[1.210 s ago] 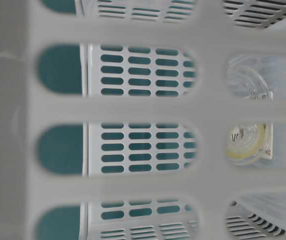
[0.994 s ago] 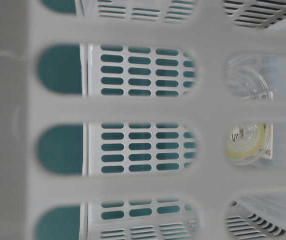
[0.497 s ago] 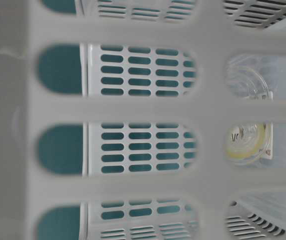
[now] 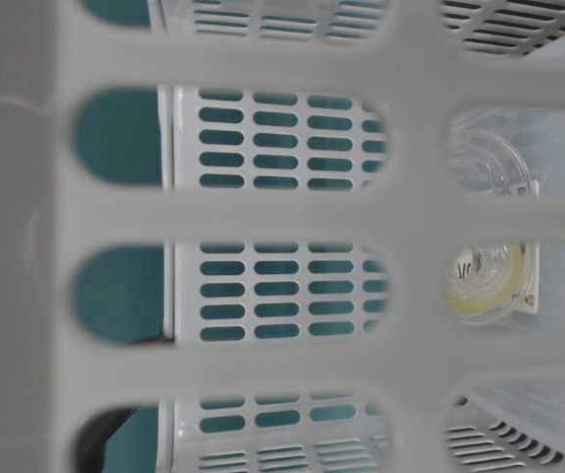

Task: Pick up the tape dispenser from the shopping basket with the left arm.
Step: 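Move the left gripper over the basket toward the clear tape dispenser, then lower the left gripper into the basket and close on the tape dispenser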

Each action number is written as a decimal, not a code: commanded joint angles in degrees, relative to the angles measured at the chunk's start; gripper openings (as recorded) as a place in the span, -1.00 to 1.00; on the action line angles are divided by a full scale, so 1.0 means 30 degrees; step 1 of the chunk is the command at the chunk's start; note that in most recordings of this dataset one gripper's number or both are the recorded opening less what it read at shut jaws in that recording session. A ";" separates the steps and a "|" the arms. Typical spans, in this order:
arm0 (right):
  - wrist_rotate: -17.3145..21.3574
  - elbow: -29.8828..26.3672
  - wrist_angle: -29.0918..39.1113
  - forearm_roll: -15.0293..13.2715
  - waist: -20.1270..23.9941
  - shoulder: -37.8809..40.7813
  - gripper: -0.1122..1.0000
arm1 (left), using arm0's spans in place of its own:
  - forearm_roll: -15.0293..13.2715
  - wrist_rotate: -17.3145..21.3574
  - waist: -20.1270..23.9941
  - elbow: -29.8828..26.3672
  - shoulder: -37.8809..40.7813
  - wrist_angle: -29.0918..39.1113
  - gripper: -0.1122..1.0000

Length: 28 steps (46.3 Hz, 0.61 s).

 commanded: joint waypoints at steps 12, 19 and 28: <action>0.0029 -0.0293 -0.0234 0.0059 -0.0088 0.0059 0.47 | 0.0029 -0.0879 -0.0322 -0.1875 0.2432 0.1260 0.17; 0.0000 -0.0234 -0.0234 0.0059 -0.0088 -0.0088 0.47 | 0.0059 -0.1172 -0.0615 -0.2607 0.3838 0.1787 0.79; 0.0000 -0.0146 -0.0234 0.0059 -0.0088 -0.0322 0.47 | 0.0059 -0.1289 -0.0938 -0.2900 0.5361 0.1787 0.83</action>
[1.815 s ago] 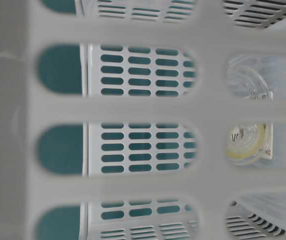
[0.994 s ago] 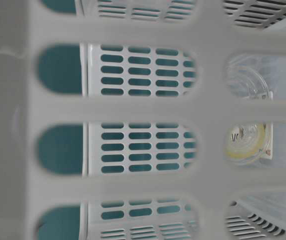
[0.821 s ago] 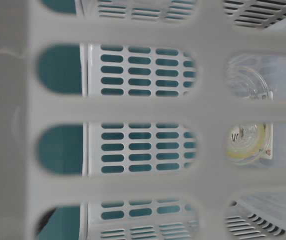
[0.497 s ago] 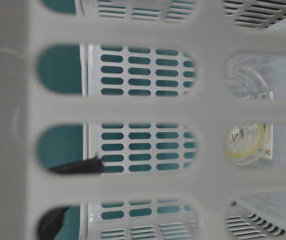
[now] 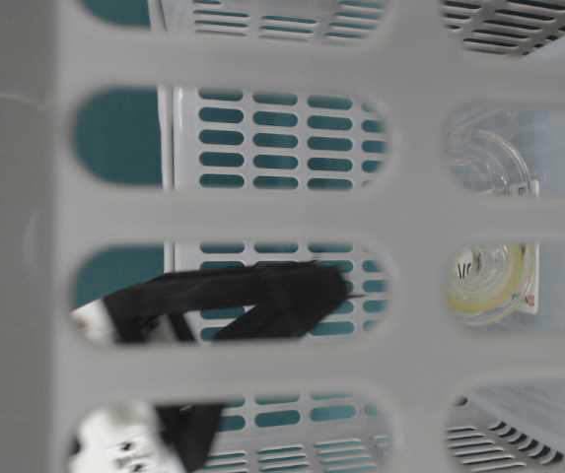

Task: Pick up the tape dispenser from the shopping basket with the left arm.
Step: 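Lower the left gripper into the basket and close on the tape dispenser, then lift the gripped tape dispenser upward out of the container with the left gripper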

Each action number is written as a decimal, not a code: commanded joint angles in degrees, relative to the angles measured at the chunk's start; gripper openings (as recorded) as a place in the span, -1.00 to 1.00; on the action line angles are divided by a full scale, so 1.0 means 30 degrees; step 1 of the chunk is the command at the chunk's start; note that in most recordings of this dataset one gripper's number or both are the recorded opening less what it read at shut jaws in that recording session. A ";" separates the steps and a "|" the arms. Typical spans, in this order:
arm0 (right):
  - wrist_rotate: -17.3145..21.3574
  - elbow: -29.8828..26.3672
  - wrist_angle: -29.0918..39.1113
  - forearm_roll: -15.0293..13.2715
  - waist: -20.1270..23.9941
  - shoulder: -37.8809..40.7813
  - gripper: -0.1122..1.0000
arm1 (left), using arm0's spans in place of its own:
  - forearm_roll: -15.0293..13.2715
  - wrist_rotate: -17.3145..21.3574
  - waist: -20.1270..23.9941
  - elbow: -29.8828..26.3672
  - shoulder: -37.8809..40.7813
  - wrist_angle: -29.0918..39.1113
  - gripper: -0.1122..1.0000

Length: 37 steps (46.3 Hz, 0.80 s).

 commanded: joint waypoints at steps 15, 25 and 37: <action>0.0029 0.0059 -0.0176 0.0059 -0.0059 -0.0146 0.46 | 0.0029 -0.0264 -0.0176 -0.0176 0.1934 -0.0850 0.81; 0.0029 0.0146 -0.0205 0.0059 -0.0059 -0.0117 0.46 | 0.0029 0.0029 -0.0234 -0.0176 0.1934 -0.0820 0.17; 0.0029 0.0176 -0.0088 0.0059 -0.0059 -0.0146 0.46 | 0.0029 0.0996 -0.0088 -0.2432 0.0791 0.1055 -0.29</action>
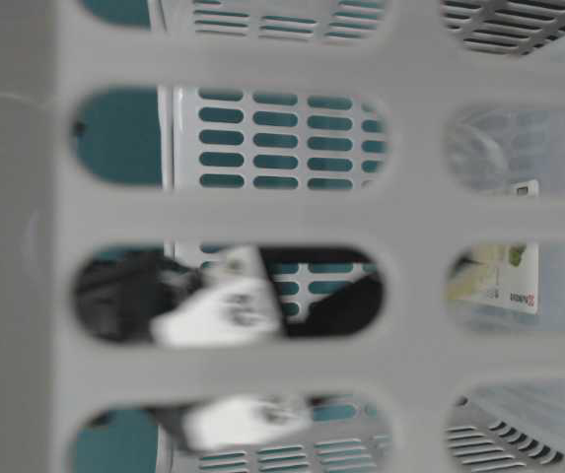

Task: Pick up the tape dispenser from the shopping basket with the left arm.
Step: 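Lift the gripped tape dispenser upward out of the container with the left gripper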

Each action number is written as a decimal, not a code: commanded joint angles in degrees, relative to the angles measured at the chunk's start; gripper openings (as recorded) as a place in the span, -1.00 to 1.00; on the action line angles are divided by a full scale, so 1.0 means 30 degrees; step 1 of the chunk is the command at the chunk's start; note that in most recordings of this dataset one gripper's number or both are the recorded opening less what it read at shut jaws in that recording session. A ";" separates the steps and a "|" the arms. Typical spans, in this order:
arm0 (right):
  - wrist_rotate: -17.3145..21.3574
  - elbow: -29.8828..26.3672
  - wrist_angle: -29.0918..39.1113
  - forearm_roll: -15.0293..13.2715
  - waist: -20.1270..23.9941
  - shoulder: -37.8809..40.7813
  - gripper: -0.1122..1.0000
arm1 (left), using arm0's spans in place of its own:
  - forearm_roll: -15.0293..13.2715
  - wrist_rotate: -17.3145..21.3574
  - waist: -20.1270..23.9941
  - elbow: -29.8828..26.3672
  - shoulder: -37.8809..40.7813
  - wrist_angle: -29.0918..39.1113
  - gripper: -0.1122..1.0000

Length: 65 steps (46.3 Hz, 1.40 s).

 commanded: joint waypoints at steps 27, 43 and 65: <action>0.0029 -0.0029 -0.0117 0.0059 -0.0059 -0.0059 0.46 | 0.0059 0.0264 0.0293 -0.9287 -0.1436 0.9199 -0.29; 0.0029 0.0000 -0.0117 0.0059 -0.0059 -0.0088 0.46 | 0.0059 0.0264 0.0264 -0.9258 -0.1436 0.9199 -0.29; 0.0059 0.0029 -0.0146 0.0059 -0.0059 -0.0088 0.47 | 0.0059 0.0234 0.0264 -0.9170 -0.1436 0.9229 -0.29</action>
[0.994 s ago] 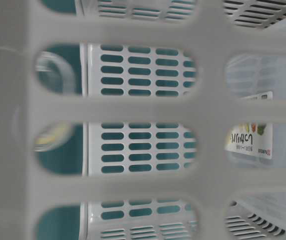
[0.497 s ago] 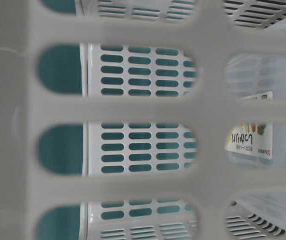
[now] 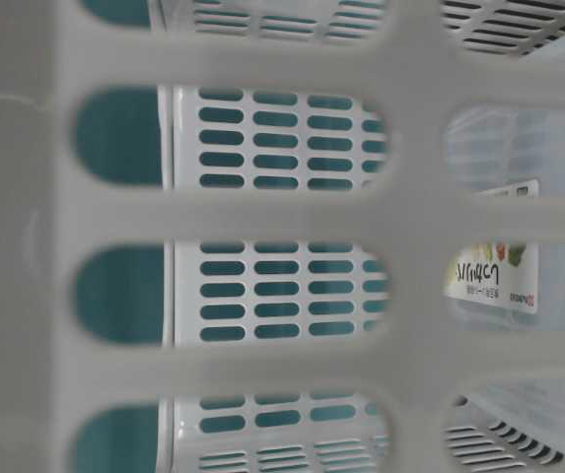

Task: Pick up the tape dispenser from the shopping basket with the left arm.
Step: 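Lift the gripped tape dispenser upward out of the container with the left gripper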

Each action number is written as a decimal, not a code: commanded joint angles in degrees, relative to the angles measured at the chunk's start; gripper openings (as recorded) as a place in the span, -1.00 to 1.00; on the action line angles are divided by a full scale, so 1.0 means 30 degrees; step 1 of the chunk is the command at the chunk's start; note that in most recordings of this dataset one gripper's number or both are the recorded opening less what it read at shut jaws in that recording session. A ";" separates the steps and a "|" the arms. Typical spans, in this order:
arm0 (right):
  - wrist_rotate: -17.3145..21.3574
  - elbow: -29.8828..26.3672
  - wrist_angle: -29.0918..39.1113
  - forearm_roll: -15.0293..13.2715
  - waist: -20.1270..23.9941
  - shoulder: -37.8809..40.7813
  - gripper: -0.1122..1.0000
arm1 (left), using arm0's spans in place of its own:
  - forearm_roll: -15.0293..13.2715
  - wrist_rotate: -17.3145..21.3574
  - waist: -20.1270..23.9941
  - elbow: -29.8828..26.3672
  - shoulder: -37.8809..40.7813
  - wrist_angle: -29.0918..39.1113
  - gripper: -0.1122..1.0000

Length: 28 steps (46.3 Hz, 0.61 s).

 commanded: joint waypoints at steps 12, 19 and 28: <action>0.0029 -0.0117 -0.0146 0.0088 -0.0029 0.0117 0.46 | 0.0059 -0.0059 -0.0088 -0.0381 -0.0293 0.0000 -0.29; 0.0000 -0.0117 -0.0146 0.0059 -0.0029 0.0117 0.46 | 0.0059 -0.0117 -0.0088 -0.0381 -0.0293 0.0029 -0.29; 0.0000 -0.0117 -0.0146 0.0088 -0.0029 0.0117 0.46 | 0.0059 -0.0176 -0.0117 -0.0352 -0.0293 0.0029 -0.29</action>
